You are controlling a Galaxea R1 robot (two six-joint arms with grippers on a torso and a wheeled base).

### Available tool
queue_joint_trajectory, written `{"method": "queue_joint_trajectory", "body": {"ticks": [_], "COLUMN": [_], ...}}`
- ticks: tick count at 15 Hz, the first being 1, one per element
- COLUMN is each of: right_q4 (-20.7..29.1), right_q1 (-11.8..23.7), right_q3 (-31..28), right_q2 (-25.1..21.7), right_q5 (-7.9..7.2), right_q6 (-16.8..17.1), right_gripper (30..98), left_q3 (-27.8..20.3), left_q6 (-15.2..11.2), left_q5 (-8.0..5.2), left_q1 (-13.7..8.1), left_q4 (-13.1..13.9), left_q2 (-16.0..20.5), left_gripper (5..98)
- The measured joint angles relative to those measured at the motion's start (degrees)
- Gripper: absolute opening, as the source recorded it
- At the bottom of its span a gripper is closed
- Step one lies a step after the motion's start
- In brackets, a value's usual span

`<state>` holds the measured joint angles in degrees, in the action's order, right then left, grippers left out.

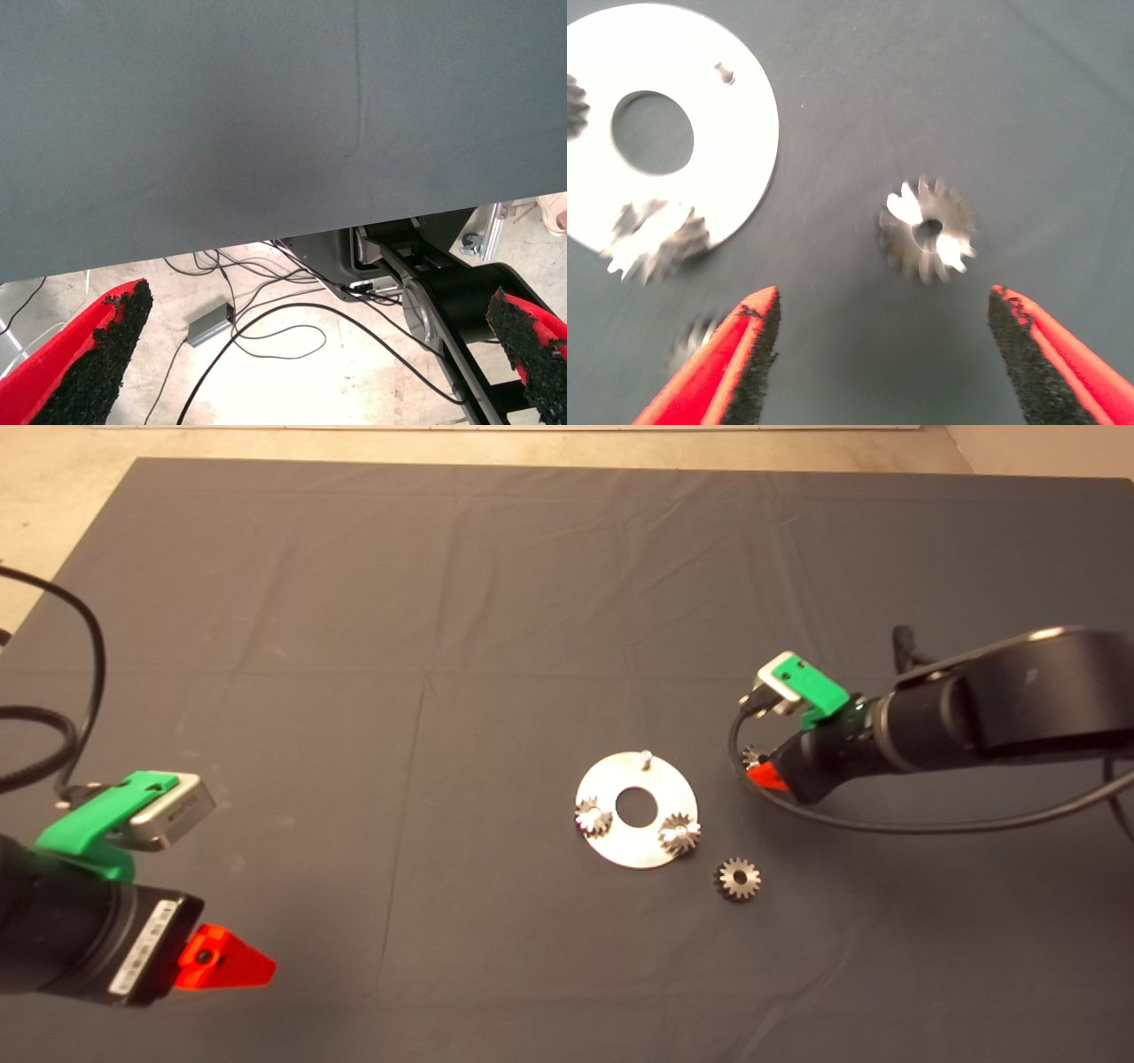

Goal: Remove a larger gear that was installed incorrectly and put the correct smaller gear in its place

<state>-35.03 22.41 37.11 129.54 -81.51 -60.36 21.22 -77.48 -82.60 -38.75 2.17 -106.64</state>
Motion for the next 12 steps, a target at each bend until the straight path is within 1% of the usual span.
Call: {"method": "queue_joint_trajectory", "body": {"ticks": [1,2,3,4,6,7,8,9,11,12], "right_q4": [1.71,3.36,5.16,6.31,7.7,7.72,7.72,7.77,7.88,7.88], "right_q1": [1.29,1.57,1.56,1.59,1.57,1.54,1.01,-0.49,-3.1,-3.73], "right_q3": [-2.79,-5.29,-7.52,-9.06,-10.2,-10.2,-10.31,-10.42,-10.71,-10.71], "right_q2": [-1.39,-2.61,-3.43,-3.82,-3.83,-3.85,-4.07,-4.34,-4.32,-4.32], "right_q5": [-0.36,-0.72,-1.31,-1.54,-1.49,-1.54,-1.72,-1.93,-2.1,-2.1], "right_q6": [-0.25,-0.47,-0.63,-0.64,-0.64,-0.64,-0.63,-0.6,-0.54,-0.52], "right_gripper": [63.5,63.5,65.2,67.7,68.2,71.4,72.9,72.9,77.9,78.0], "left_q3": [0.0,0.0,0.0,0.0,0.0,0.0,0.0,0.0,0.0,0.0], "left_q6": [0.0,0.01,0.01,0.01,0.0,0.01,0.0,0.01,0.01,0.01], "left_q5": [0.05,0.09,0.06,0.09,0.05,0.05,0.09,0.09,0.08,0.09], "left_q1": [-0.02,-0.01,0.0,-0.02,-0.02,-0.02,-0.02,-0.02,-0.02,-0.02], "left_q4": [0.0,0.0,0.0,0.0,0.0,0.0,0.0,-0.02,0.0,0.0], "left_q2": [0.0,-0.05,-0.02,-0.04,-0.02,-0.02,-0.02,-0.02,-0.02,-0.02], "left_gripper": [97.7,97.7,97.7,97.7,97.7,97.7,97.7,97.7,97.7,97.7]}}
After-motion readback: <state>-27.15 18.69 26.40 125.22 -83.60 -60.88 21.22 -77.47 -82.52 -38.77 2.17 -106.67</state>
